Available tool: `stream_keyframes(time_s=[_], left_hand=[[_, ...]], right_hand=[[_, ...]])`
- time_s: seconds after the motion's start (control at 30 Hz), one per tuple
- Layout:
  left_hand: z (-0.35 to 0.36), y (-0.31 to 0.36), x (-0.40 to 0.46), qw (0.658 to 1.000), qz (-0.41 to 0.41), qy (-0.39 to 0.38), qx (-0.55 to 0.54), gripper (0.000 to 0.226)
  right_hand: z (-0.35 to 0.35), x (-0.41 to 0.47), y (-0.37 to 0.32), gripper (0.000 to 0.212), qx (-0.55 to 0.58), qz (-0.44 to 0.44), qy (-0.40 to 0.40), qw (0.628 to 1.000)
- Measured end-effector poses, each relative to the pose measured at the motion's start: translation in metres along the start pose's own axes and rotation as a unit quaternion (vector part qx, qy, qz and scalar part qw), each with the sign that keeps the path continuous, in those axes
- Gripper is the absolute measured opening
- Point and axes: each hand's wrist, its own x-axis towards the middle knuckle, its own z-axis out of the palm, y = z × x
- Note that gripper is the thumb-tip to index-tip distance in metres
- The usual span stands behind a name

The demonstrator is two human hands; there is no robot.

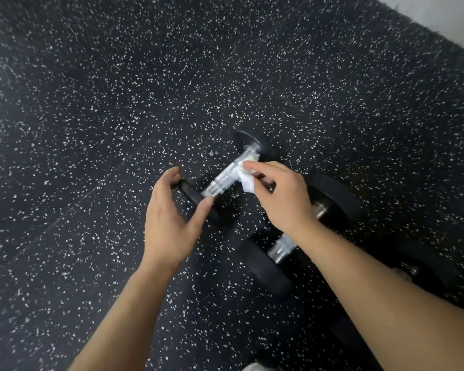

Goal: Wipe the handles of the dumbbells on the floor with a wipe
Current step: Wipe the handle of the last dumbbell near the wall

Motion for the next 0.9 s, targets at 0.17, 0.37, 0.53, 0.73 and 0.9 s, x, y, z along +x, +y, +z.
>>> stream_keyframes(time_s=[0.17,0.37,0.53,0.73,0.9], left_hand=[[0.004,0.0,-0.004,0.999,0.036,0.017,0.013,0.076],[0.005,0.0,-0.007,0.998,0.045,0.024,0.03,0.073],[0.009,0.002,-0.01,0.998,0.048,0.026,0.029,0.073],[0.008,0.004,-0.012,0.998,0.051,0.025,0.038,0.074],[0.011,0.004,-0.015,0.997,0.063,0.032,0.037,0.073]], right_hand=[[0.024,0.02,-0.003,0.03,-0.064,-0.012,0.015,0.998],[0.038,0.02,-0.009,0.033,-0.16,-0.028,-0.008,0.987],[0.035,0.009,-0.013,0.041,-0.157,-0.136,-0.2,0.958],[0.024,0.027,-0.011,0.031,-0.224,-0.028,0.016,0.974],[0.036,0.01,-0.013,0.033,-0.178,-0.13,-0.125,0.967]])
